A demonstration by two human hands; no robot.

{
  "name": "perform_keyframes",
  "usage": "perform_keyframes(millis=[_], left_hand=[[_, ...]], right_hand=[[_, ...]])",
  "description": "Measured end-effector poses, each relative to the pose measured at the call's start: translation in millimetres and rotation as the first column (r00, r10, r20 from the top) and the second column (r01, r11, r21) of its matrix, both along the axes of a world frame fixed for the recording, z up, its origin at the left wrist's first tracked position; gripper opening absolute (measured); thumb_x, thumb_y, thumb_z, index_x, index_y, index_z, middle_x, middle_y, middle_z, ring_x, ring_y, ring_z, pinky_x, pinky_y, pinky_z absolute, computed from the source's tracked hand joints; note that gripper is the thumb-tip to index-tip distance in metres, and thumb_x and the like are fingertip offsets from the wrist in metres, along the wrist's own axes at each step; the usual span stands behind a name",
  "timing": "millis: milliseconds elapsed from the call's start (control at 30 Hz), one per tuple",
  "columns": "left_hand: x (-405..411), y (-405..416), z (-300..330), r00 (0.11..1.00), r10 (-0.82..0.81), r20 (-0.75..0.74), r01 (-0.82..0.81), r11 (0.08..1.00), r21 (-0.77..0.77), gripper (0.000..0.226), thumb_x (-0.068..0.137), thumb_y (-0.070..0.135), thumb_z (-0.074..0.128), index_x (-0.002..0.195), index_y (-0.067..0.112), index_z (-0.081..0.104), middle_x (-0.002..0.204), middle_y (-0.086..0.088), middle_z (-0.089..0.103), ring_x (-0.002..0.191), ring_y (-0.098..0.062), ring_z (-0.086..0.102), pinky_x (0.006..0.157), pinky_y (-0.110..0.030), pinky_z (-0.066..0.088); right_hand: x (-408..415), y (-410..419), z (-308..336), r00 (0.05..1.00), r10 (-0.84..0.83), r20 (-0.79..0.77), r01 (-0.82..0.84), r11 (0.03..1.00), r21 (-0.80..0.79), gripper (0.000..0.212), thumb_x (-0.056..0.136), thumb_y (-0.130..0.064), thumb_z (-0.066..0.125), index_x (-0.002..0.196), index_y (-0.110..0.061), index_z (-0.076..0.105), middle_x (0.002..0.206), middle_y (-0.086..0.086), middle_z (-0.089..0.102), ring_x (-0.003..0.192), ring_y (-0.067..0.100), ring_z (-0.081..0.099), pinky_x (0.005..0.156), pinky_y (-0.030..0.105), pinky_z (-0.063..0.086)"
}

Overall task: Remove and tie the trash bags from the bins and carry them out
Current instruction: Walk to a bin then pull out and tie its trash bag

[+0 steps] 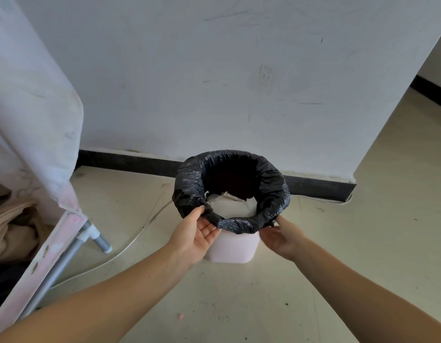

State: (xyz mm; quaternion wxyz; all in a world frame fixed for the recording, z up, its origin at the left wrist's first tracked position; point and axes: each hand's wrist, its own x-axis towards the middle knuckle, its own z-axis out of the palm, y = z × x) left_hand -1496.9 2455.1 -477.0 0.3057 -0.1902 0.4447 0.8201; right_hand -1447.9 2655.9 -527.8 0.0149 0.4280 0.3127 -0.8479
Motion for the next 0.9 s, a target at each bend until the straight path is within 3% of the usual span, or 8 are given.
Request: perform_keyframes(millis=[133,233,367,533,667,767,833,900], left_hand=[[1,-2,0,0.999,-0.042,-0.008,0.042,0.999,-0.007,0.016,0.096,0.02,0.051,0.091,0.009,0.061,0.067,-0.005,0.073,0.066,-0.017,0.07,0.073,-0.032,0.052],[-1,-4,-2,0.999,-0.032,0.003,0.032,0.999,-0.004,0.018,0.096,0.024,0.052,0.093,0.009,0.061,0.068,-0.006,0.072,0.074,-0.019,0.068,0.075,-0.032,0.052],[-2,-4,-5,0.999,-0.049,-0.013,0.048,0.998,-0.047,0.018,0.097,0.021,0.049,0.093,0.008,0.061,0.067,-0.006,0.073,0.062,-0.016,0.071,0.072,-0.031,0.053],[-8,-6,-5,0.997,0.022,-0.072,-0.03,0.994,-0.104,0.024,0.098,0.012,0.045,0.118,0.001,0.053,0.09,-0.014,0.069,0.081,-0.023,0.067,0.069,-0.033,0.053],[-16,0,2,0.986,0.069,-0.154,-0.084,0.992,-0.094,0.031,0.097,0.005,0.042,0.128,0.001,0.048,0.098,-0.016,0.068,0.082,-0.023,0.069,0.065,-0.032,0.058],[-26,4,13,0.911,0.051,-0.41,-0.182,0.941,-0.287,0.027,0.096,0.002,0.039,0.119,0.012,0.048,0.101,-0.016,0.066,0.08,-0.029,0.07,0.061,-0.033,0.061],[-35,6,19,0.787,-0.097,-0.609,-0.255,0.848,-0.465,0.02,0.095,0.006,0.041,0.099,0.017,0.056,0.097,-0.015,0.065,0.087,-0.032,0.069,0.072,-0.042,0.06],[-34,11,28,0.719,-0.245,-0.651,-0.223,0.806,-0.549,0.023,0.092,0.012,0.043,0.078,0.021,0.059,0.088,-0.016,0.065,0.091,-0.036,0.067,0.082,-0.052,0.056]], right_hand=[[-7,8,-5,1.0,-0.007,0.019,0.006,0.999,0.053,0.027,0.094,-0.01,0.054,0.067,-0.008,0.049,0.048,0.001,0.047,0.029,0.006,0.045,0.033,0.013,0.041],[-4,10,-9,0.997,0.056,0.05,-0.059,0.996,0.067,0.021,0.091,-0.012,0.059,0.071,-0.007,0.054,0.059,0.004,0.054,0.05,0.012,0.052,0.045,0.022,0.051],[-6,6,-5,0.994,0.076,0.075,-0.087,0.983,0.159,0.012,0.091,-0.01,0.056,0.079,-0.01,0.055,0.073,0.006,0.054,0.07,0.016,0.057,0.062,0.032,0.052],[-3,28,2,0.957,-0.29,-0.001,0.279,0.919,0.28,0.016,0.095,-0.003,0.039,0.101,-0.008,0.054,0.084,0.008,0.058,0.062,0.018,0.056,0.039,0.018,0.049],[3,38,21,0.917,-0.372,-0.142,0.397,0.885,0.245,0.023,0.095,0.002,0.036,0.078,-0.009,0.048,0.073,0.007,0.05,0.055,0.014,0.044,0.035,0.013,0.039],[1,37,42,0.921,-0.212,-0.328,0.302,0.919,0.255,0.031,0.096,0.002,0.034,0.077,-0.011,0.056,0.071,0.004,0.052,0.057,0.012,0.045,0.04,0.017,0.042],[-2,35,59,0.918,-0.036,-0.394,0.21,0.889,0.407,0.035,0.096,0.0,0.036,0.081,-0.016,0.064,0.073,0.001,0.06,0.061,0.012,0.052,0.054,0.021,0.047],[-8,26,73,0.921,0.13,-0.366,0.131,0.785,0.606,0.035,0.095,-0.002,0.037,0.086,-0.018,0.067,0.075,0.0,0.061,0.067,0.013,0.054,0.064,0.026,0.046]])
